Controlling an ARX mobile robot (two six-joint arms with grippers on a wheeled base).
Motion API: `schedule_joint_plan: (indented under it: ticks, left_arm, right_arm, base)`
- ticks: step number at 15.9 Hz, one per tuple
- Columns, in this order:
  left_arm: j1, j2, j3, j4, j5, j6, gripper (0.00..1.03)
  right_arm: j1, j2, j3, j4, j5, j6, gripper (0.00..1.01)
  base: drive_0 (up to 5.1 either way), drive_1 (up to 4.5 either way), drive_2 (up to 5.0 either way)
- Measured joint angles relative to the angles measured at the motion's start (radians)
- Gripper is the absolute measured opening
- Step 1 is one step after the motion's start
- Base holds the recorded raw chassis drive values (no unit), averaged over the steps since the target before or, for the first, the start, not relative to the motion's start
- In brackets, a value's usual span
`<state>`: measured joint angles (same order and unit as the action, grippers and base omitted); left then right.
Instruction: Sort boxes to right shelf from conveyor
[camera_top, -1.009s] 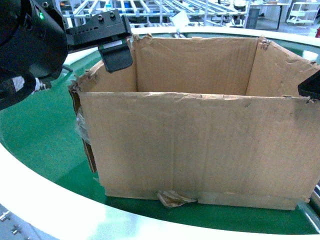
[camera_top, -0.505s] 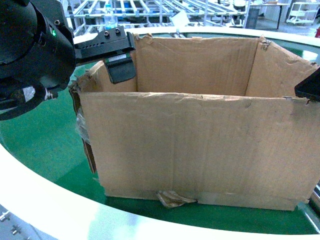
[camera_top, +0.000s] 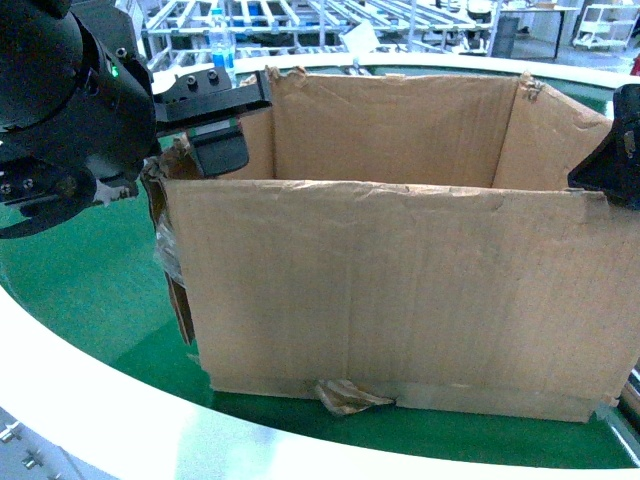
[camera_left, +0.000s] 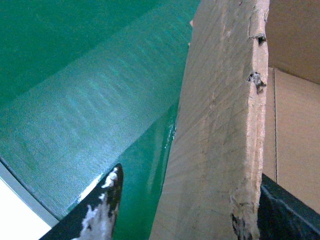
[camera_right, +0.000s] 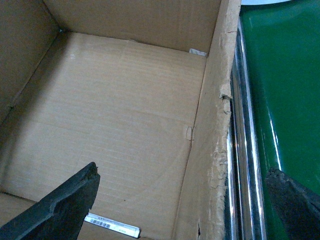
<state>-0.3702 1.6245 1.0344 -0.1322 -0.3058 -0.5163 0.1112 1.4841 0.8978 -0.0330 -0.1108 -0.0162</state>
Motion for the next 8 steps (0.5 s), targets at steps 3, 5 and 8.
schedule_joint_plan:
  ticks: [3, 5, 8]
  left_arm:
    - [-0.001, 0.0, 0.0, 0.002, 0.003, 0.0, 0.64]
    - [0.0, 0.0, 0.001, 0.002, 0.005, 0.001, 0.62]
    - [-0.006, 0.0, 0.002, 0.005, 0.019, 0.0, 0.39]
  right_arm:
    - [0.003, 0.0, 0.0, 0.0, -0.01, 0.001, 0.8]
    - [0.007, 0.0, 0.0, 0.0, -0.014, 0.0, 0.66]
    - [0.006, 0.002, 0.0, 0.003, 0.003, 0.002, 0.44]
  base:
    - [0.0, 0.0, 0.0]
    - [0.0, 0.0, 0.0]
    - [0.0, 0.0, 0.0]
